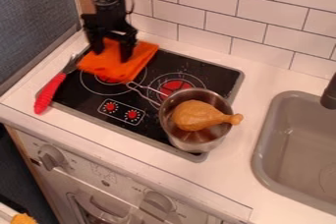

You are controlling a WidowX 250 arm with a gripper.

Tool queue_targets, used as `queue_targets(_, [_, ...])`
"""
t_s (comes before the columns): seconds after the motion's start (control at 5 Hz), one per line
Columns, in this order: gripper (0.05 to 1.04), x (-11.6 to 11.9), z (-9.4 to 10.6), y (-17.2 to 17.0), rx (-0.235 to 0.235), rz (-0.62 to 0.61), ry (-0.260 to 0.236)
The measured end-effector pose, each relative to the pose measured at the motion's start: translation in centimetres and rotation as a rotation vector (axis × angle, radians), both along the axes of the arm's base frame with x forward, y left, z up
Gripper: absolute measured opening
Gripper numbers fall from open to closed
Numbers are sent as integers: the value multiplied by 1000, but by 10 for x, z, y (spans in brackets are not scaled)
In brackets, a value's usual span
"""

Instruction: Moved the towel to the left side of the stove

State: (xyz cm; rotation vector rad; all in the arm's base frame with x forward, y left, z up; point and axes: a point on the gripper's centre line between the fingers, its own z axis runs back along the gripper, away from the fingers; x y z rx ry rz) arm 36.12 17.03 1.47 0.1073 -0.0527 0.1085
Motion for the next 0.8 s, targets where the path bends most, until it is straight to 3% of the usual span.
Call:
queue_targets(0.2, [999,0,30,1,-52,-16,-58])
queue_targets(0.4, [999,-2,51,5,-60,-24,-85])
queue_targets(0.8, [999,-13,42,8,-46,-15,-48])
